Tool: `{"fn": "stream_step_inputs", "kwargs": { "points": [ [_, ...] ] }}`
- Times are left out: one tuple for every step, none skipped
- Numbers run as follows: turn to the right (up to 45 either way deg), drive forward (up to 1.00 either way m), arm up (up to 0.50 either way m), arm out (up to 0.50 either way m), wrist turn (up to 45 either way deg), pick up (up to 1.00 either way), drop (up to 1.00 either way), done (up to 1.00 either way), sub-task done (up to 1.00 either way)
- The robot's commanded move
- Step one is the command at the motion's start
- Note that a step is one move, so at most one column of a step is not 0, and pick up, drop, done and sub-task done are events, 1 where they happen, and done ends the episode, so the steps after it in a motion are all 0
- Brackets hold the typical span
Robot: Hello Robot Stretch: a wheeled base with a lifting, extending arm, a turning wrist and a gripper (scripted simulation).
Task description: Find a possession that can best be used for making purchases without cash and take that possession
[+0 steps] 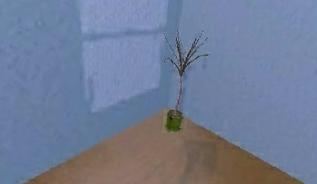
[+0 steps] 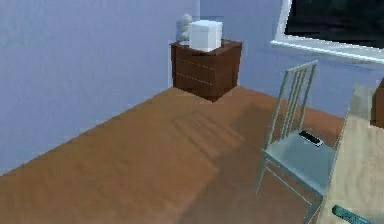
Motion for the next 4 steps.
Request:
{"fn": "stream_step_inputs", "kwargs": {
  "points": [
    [0.0, 0.1, 0.0, 0.0, 0.0, 0.0, 0.0, 0.0, 0.0],
    [-45.0, 0.0, 0.0, 0.0, 0.0, 0.0, 0.0, 0.0, 0.0],
    [-39.0, 0.0, 0.0, 0.0, 0.0, 0.0, 0.0, 0.0, 0.0],
    [0.0, 0.65, 0.0, 0.0, 0.0, 0.0, 0.0, 0.0, 0.0]
  ]
}}
